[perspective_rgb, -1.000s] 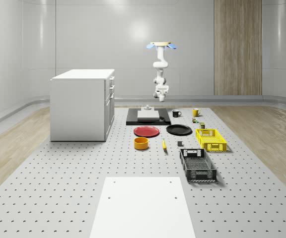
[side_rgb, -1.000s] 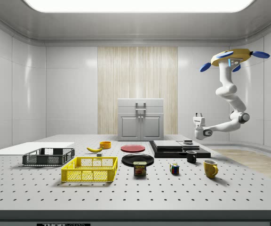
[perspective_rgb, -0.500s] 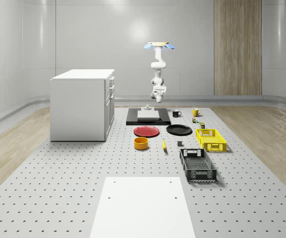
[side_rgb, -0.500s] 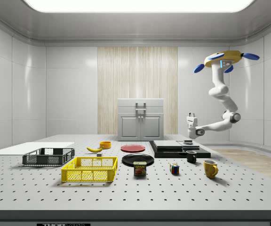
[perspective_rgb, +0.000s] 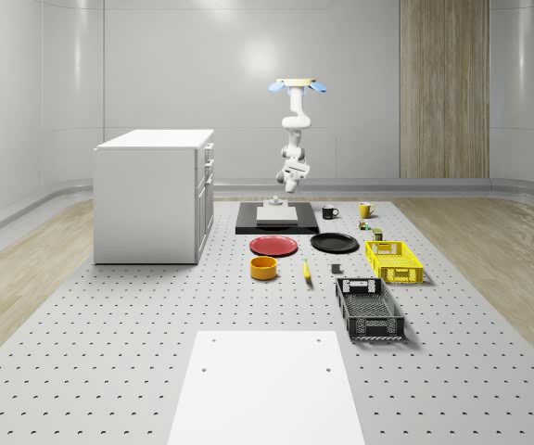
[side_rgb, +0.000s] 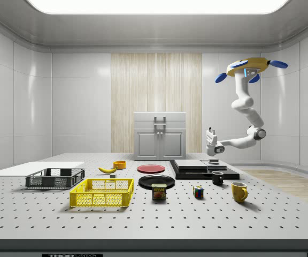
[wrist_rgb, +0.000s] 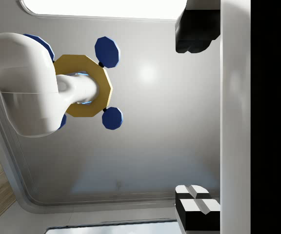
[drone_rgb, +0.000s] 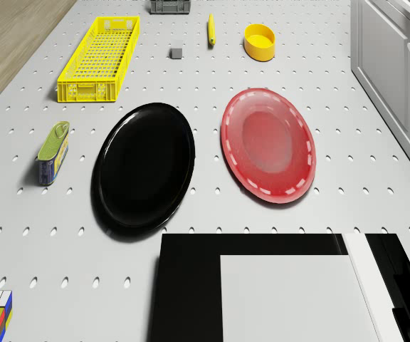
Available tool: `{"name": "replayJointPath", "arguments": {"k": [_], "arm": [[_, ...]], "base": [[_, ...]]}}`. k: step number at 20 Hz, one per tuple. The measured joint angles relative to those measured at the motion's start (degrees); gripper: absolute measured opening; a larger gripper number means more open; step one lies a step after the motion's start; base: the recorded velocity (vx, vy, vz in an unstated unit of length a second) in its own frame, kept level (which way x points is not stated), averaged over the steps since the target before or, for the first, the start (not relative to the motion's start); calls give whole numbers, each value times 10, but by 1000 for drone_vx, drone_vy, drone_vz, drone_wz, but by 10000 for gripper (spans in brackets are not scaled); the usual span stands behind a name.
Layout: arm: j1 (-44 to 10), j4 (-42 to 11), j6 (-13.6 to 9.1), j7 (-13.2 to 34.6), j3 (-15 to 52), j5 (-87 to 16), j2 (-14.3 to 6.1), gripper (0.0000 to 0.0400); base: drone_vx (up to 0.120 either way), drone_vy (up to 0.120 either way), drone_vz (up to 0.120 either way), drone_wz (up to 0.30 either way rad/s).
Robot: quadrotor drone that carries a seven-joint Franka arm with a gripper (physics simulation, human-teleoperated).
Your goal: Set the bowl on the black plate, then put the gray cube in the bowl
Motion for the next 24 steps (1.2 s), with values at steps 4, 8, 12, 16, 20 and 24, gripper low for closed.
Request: {"name": "replayJointPath", "arguments": {"k": [4,8,12,16,20,24], "arm": [[-29,-35,6,20,88,-128,-9,400],[-80,-128,16,62,222,-336,-30,400],[-165,-275,12,144,364,-595,-62,400],[-285,-390,-31,246,472,-808,-94,400],[-398,-440,-83,326,538,-926,-122,400],[-473,-458,-116,375,576,-975,-147,400]], "base": [[120,0,0,0],[120,0,0,0],[120,0,0,0],[120,0,-90,0],[120,-30,-120,0],[120,-120,-120,0]]}}
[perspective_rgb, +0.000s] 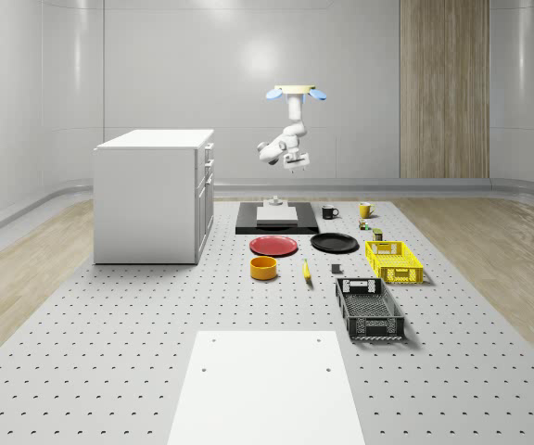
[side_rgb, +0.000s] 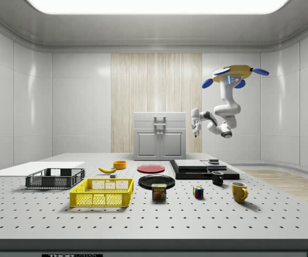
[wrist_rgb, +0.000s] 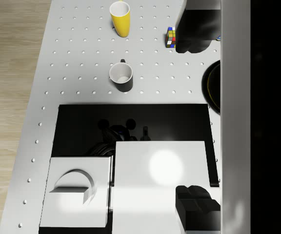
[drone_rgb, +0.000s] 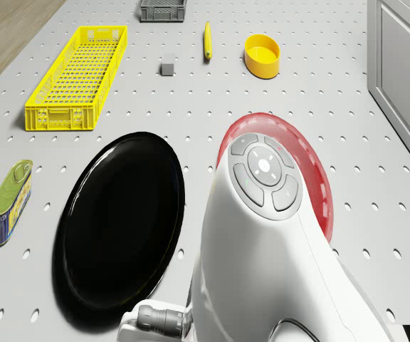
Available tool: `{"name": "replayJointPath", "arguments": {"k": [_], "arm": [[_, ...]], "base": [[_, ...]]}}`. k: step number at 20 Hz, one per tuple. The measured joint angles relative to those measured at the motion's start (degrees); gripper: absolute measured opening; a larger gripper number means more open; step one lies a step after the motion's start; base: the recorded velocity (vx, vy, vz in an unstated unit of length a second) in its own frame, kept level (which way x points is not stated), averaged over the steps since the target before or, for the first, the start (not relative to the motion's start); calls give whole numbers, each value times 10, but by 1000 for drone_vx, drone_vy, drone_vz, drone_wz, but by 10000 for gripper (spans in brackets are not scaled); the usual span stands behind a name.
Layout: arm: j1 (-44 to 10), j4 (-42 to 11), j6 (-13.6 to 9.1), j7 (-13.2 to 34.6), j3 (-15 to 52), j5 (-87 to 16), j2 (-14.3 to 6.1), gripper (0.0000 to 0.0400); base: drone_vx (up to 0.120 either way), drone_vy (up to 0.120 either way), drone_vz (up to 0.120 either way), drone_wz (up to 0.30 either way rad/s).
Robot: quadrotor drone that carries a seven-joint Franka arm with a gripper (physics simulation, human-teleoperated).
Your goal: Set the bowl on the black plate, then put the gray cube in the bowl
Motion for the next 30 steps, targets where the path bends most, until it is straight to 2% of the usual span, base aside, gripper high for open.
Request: {"name": "replayJointPath", "arguments": {"k": [4,10,16,23,30], "arm": [[-43,-5,-14,28,21,-18,-19,400],[-75,-7,-14,51,38,-21,-43,400],[-90,-6,-3,63,48,-15,-63,400],[-101,-5,14,72,56,-4,-85,400],[-109,-4,32,80,63,6,-105,400]], "base": [[120,0,-120,0],[120,-27,-120,0],[120,-87,-120,0],[120,0,-114,0],[120,0,0,0]]}}
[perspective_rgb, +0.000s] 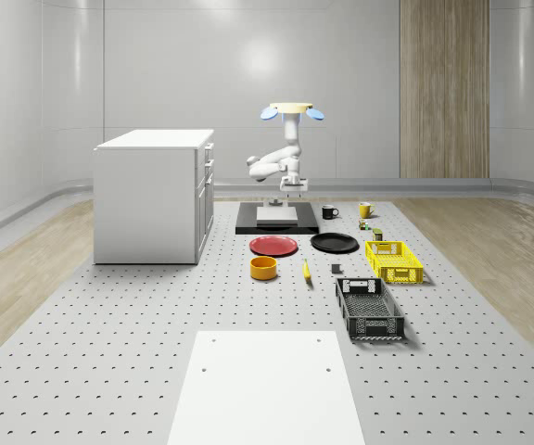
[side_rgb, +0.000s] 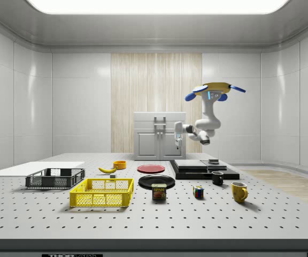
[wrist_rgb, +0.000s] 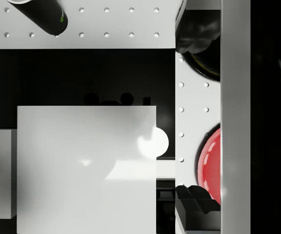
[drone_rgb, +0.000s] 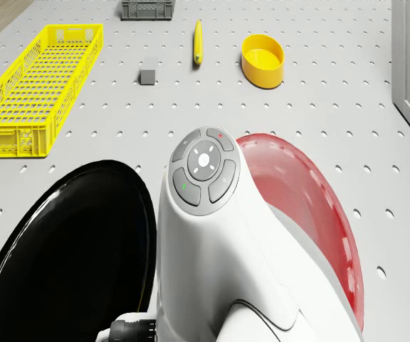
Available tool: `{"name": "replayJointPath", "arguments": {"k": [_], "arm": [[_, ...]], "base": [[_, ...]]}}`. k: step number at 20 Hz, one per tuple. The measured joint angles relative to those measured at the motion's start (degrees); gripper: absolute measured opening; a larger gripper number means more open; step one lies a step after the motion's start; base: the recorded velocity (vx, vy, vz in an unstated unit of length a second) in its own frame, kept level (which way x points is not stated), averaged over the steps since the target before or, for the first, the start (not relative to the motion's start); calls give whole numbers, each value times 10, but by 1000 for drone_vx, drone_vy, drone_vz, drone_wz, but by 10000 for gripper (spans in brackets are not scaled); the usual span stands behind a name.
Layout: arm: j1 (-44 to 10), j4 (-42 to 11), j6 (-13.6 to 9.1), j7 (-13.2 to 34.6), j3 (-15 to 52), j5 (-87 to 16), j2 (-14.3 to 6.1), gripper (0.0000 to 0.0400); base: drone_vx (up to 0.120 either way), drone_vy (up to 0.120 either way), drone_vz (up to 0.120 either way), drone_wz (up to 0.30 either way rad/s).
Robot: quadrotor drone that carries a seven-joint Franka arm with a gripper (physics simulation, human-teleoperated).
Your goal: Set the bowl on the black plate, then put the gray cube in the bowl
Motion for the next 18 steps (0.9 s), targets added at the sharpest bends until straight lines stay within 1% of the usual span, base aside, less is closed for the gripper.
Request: {"name": "replayJointPath", "arguments": {"k": [4,17,18], "arm": [[-4,1,10,4,3,6,-11,400],[-14,3,41,13,13,23,-45,400],[-15,3,43,14,14,24,-47,400]], "base": [[120,0,0,0],[120,0,-120,0],[120,0,-40,0]]}}
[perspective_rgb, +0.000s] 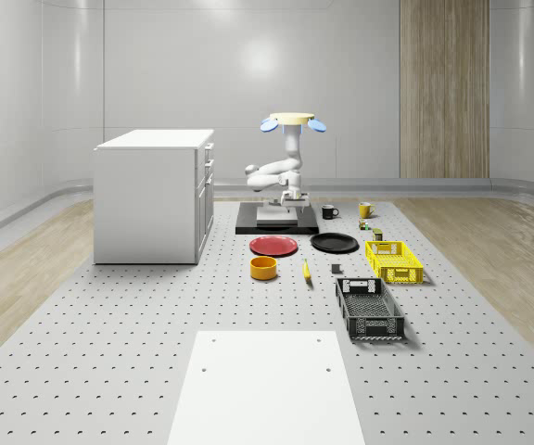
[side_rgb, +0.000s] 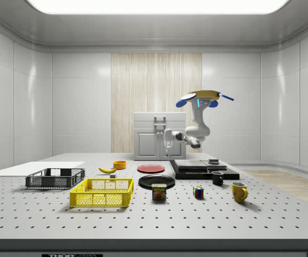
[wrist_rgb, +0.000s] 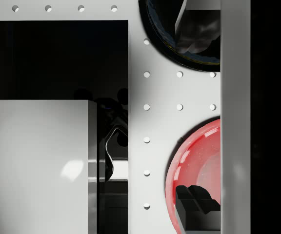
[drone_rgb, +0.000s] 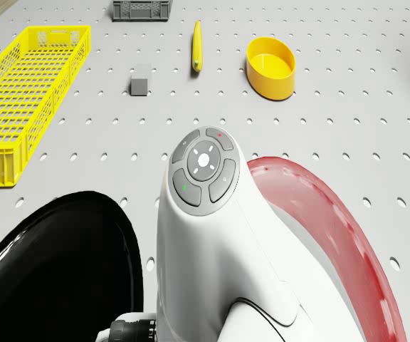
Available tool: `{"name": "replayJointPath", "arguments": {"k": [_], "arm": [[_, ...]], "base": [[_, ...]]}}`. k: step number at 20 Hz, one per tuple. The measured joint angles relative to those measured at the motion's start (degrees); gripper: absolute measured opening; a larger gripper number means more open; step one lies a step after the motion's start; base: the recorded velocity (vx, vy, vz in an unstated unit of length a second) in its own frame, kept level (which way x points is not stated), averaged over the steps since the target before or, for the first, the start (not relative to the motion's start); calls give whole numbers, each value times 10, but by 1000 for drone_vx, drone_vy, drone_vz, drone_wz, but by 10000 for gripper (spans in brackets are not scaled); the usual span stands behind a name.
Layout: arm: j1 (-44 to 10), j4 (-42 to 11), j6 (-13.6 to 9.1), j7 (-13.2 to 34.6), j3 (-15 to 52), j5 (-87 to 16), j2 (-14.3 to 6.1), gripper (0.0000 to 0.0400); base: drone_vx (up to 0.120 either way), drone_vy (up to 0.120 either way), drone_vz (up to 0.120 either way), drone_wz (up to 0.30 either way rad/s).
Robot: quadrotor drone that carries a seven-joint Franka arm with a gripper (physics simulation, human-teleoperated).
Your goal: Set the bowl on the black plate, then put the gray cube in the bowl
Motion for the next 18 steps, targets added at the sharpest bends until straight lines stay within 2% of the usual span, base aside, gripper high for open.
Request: {"name": "replayJointPath", "arguments": {"k": [10,12,18], "arm": [[-7,1,22,6,6,11,-23,400],[-8,2,26,7,7,13,-28,400],[-11,2,37,10,10,19,-40,400]], "base": [[120,0,-116,0],[120,-120,-80,0],[120,-120,0,0]]}}
